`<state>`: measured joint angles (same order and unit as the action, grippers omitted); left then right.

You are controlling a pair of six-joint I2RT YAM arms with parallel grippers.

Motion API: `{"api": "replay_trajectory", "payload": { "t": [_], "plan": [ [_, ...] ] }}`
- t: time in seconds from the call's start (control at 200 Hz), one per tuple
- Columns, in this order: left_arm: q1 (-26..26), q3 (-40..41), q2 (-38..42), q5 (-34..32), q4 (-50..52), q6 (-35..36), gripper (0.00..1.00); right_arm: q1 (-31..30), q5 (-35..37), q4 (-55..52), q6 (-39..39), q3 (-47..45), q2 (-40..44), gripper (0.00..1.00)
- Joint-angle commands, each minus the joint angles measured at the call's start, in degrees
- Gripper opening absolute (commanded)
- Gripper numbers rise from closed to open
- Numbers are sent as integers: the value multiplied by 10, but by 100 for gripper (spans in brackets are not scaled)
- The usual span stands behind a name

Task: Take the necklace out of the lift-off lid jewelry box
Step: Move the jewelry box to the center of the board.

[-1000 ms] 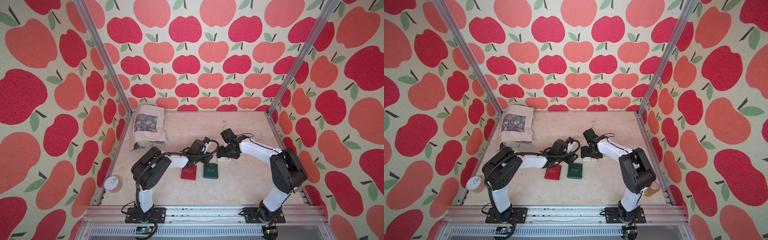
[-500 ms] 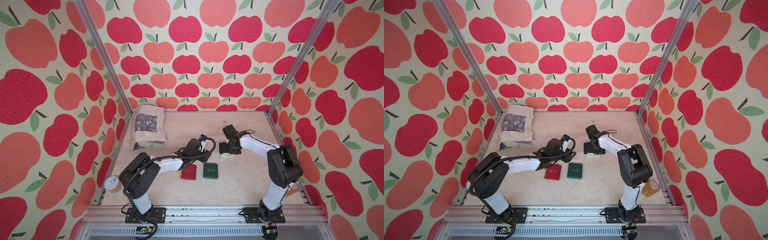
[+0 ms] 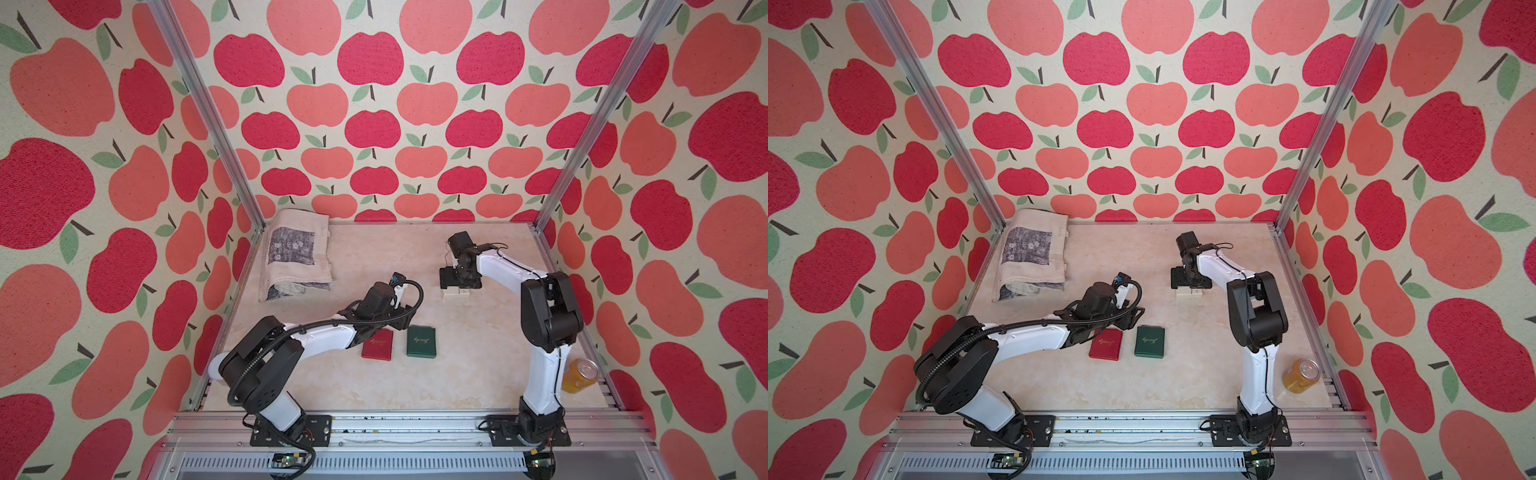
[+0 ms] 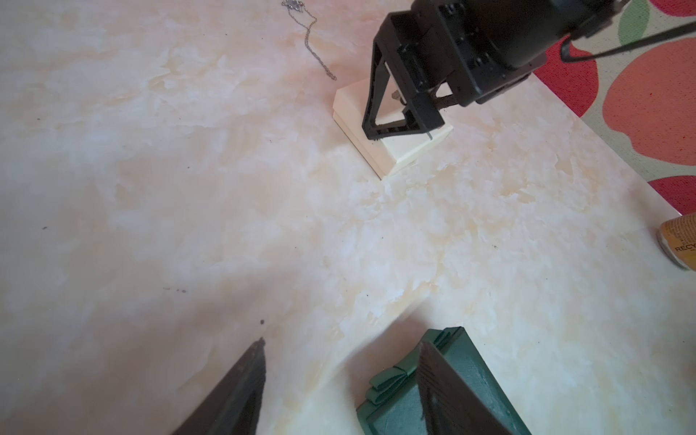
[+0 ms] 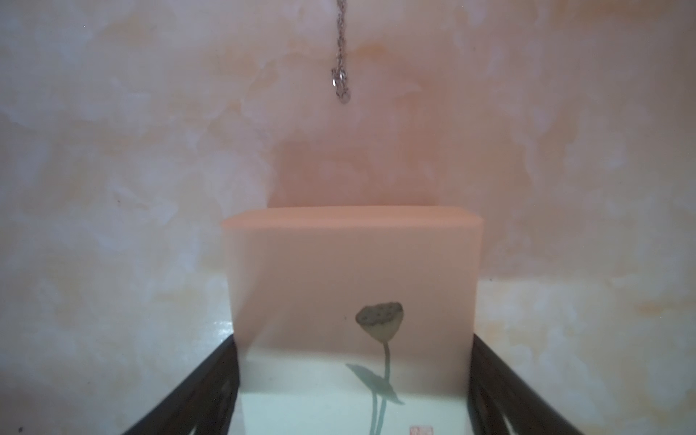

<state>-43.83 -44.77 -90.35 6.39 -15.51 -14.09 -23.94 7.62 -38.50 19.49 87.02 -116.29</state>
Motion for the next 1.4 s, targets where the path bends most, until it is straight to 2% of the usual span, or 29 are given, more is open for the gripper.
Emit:
{"api": "replay_trajectory", "payload": {
  "t": [0.0, 0.41, 0.68, 0.911, 1.096, 1.296, 1.391],
  "plan": [
    [1, 11, 28, -17, 11, 0, 68, 7, 14, -44, -16, 18, -43, 84],
    [1, 21, 58, -27, 18, 5, 72, 12, 12, -72, -34, 89, -44, 94],
    [1, 18, 80, -32, 33, 12, 77, 14, 9, -77, -40, 81, 13, 98],
    [1, 13, 103, -36, 64, 24, 79, 10, -25, -51, -39, 1, 108, 98],
    [1, 16, 127, -22, 96, 24, 79, -17, -55, -24, -28, -92, 194, 98],
    [-1, 33, 172, -17, 135, 9, 78, -87, -84, 16, 22, -200, 286, 98],
    [0, 44, 197, -27, 158, 1, 78, -135, -71, 34, 59, -243, 318, 99]
  ]
}}
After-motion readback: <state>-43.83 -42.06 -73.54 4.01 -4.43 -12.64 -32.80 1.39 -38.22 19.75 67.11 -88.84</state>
